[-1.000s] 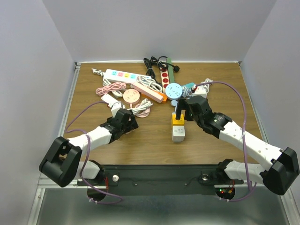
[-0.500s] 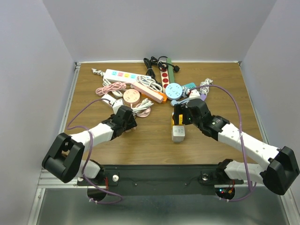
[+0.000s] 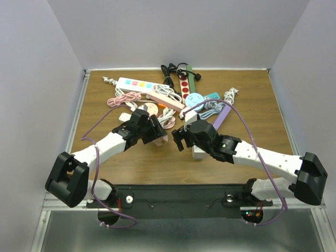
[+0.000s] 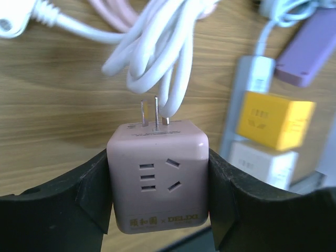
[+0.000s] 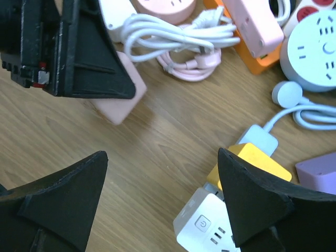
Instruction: Insert the plug
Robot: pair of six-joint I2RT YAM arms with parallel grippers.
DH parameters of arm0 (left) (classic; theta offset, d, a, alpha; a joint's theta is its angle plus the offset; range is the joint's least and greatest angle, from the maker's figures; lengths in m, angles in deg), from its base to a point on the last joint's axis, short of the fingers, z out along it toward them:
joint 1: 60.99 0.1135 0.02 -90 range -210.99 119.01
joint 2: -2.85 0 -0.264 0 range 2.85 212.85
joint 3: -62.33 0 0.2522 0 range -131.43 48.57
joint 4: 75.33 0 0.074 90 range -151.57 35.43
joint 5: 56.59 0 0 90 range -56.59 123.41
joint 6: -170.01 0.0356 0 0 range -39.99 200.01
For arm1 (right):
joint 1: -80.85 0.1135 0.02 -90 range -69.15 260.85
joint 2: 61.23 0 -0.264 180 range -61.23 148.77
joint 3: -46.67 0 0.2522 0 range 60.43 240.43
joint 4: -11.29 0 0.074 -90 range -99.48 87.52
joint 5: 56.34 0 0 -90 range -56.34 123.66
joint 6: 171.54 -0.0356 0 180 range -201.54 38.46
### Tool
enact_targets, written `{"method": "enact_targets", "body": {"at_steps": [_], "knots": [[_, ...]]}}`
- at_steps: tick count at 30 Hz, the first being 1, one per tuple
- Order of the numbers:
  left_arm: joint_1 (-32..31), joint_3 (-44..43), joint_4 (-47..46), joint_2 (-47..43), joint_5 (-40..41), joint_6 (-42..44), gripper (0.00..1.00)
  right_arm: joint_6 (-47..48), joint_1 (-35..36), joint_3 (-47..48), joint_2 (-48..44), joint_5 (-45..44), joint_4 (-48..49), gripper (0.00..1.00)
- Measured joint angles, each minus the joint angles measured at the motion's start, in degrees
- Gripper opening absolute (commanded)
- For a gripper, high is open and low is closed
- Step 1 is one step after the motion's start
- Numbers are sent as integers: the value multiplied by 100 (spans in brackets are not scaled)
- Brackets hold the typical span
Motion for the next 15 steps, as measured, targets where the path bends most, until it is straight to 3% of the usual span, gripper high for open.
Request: {"method": "enact_targets", "body": {"at_steps": [15], "knots": [[0, -1368, 413, 234, -1397, -802, 0, 723, 566, 501, 398, -409, 313, 90]]}}
